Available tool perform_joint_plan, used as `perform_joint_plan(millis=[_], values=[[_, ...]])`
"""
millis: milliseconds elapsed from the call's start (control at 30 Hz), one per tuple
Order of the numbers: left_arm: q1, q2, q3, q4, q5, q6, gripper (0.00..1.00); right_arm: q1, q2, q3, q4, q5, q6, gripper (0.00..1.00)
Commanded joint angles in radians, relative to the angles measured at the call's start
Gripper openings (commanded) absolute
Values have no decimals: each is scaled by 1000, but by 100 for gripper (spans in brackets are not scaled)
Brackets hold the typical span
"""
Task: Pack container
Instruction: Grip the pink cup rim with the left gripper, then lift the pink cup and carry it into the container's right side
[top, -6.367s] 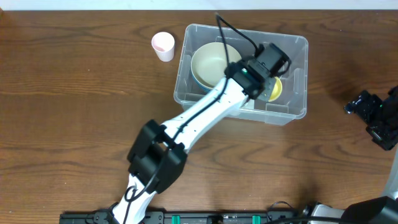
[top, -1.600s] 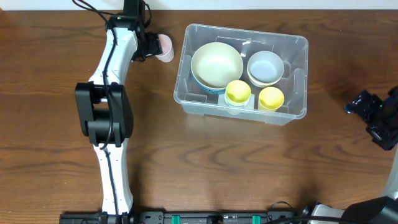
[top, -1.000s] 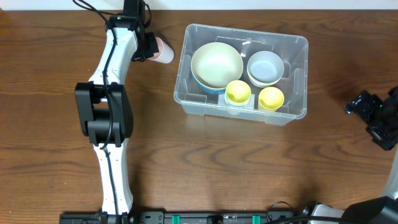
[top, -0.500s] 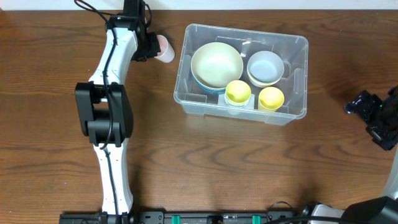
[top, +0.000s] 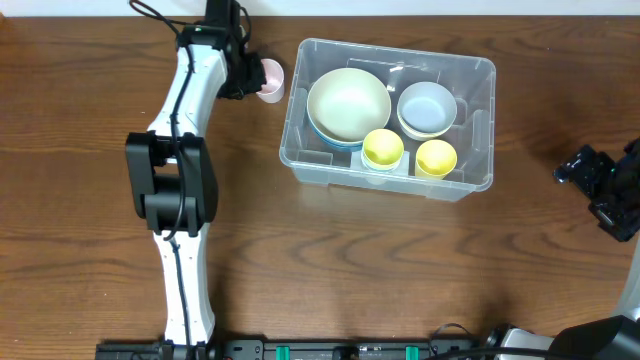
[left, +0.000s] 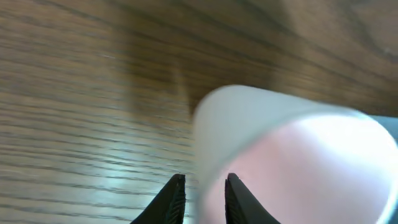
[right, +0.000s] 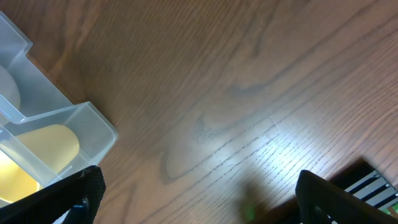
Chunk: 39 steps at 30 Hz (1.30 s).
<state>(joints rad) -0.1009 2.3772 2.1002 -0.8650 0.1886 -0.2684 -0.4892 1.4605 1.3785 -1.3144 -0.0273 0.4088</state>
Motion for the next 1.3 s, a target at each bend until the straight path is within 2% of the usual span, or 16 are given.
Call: perform_joint_plan(millis=[0, 167, 200, 233, 300, 567, 700, 833, 1033, 1267], values=[[-17, 19, -9, 7, 13, 2, 23, -5, -2, -1, 2, 0, -13, 99], [-24, 19, -9, 19, 13, 2, 22, -5, -2, -1, 2, 0, -13, 99], [-24, 19, -9, 19, 12, 2, 19, -5, -2, 0, 2, 0, -13, 99], [-24, 19, -9, 18, 9, 2, 11, -5, -2, -1, 2, 0, -13, 99], [-22, 19, -10, 17, 2, 2, 6, -5, -2, -1, 2, 0, -13, 99], [-18, 13, -9, 13, 2, 8, 6, -5, -2, 0, 2, 0, -13, 99], [-1, -43, -5, -2, 2, 10, 6, -5, -2, -1, 2, 0, -13, 99], [19, -176, 2, -22, 2, 10, 6, -5, -2, 0, 2, 0, -13, 99], [-2, -470, 2, -63, 7, 9, 6, -5, -2, -1, 2, 0, -13, 99], [-218, -702, 2, -131, 5, 59, 6, -5, -2, -1, 2, 0, -13, 99]])
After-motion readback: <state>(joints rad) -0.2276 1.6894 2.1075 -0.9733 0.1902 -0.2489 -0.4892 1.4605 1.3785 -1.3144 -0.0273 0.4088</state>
